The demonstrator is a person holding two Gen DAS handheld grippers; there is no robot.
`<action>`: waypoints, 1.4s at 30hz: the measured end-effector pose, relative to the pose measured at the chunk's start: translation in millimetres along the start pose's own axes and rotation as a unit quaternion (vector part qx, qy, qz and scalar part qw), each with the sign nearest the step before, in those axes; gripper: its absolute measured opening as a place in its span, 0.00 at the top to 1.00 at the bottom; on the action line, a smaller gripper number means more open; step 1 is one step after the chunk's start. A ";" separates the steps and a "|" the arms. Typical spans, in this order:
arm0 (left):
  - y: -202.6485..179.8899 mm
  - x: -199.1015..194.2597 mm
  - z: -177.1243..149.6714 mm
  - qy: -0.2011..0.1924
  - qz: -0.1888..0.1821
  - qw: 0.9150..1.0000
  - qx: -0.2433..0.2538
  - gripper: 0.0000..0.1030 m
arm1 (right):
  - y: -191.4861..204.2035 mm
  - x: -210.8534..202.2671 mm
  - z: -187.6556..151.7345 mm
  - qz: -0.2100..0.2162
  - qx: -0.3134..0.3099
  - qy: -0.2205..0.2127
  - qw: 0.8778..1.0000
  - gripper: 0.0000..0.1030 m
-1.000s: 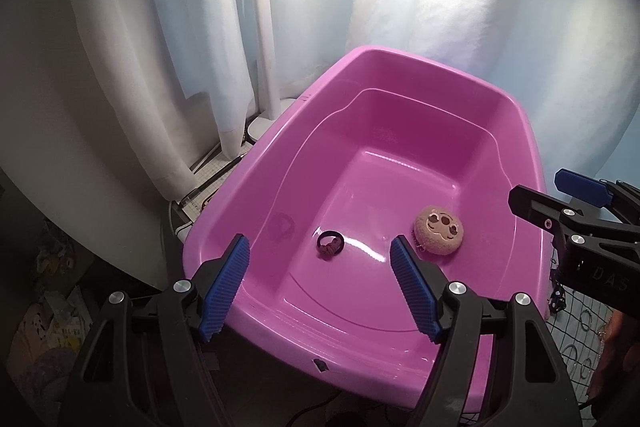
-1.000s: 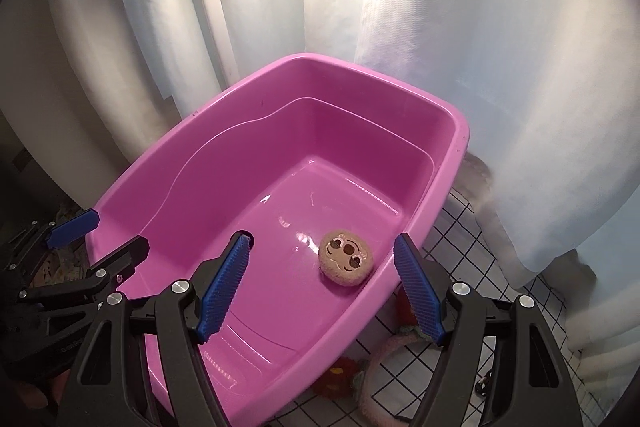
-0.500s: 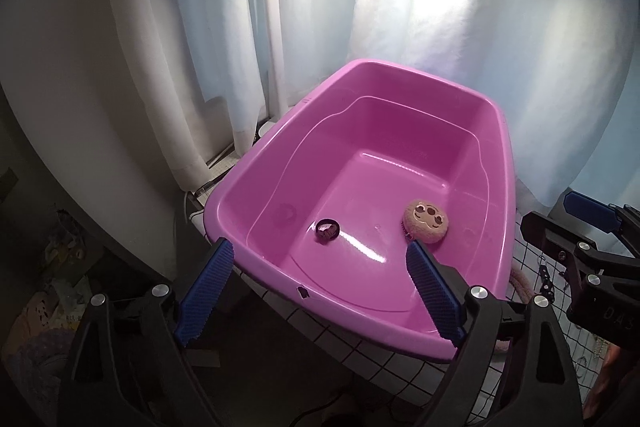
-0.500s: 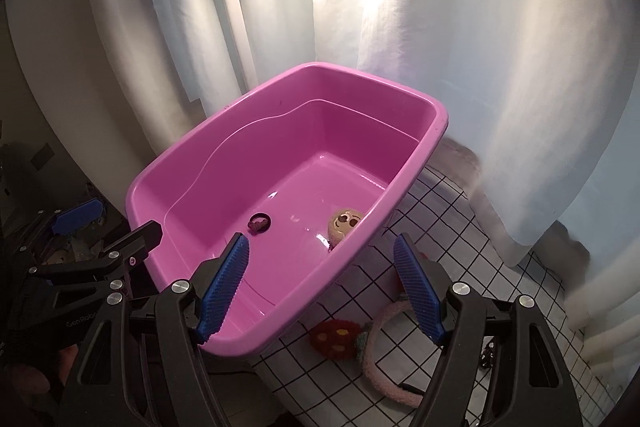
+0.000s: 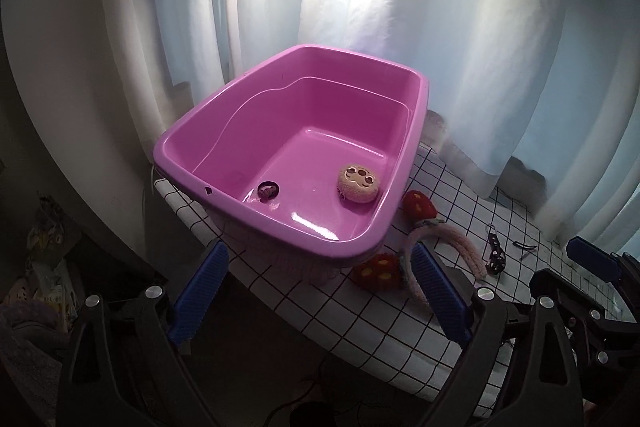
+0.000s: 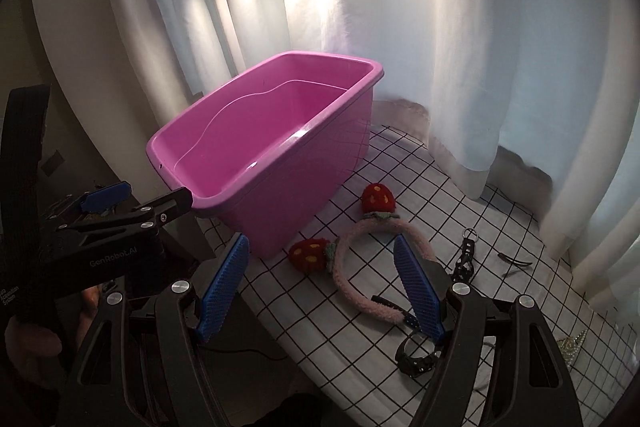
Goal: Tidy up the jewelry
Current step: 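Withdraw both open tools from the bin back over the table, then move the right tool to the pearl claw clip while the left tool approaches the large silver ring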
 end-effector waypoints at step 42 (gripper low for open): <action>-204.1 57.3 -162.8 0.059 -0.043 0.996 0.049 0.07 | -288.0 -71.8 -229.3 -0.161 0.220 0.034 0.962 0.30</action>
Point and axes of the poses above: each gripper's, at about its wrist camera, not at the fingertips, and x roughly the way its jaws point, y to its left, z to its top, the point moved 2 cm from there along x, roughly the way its jaws point
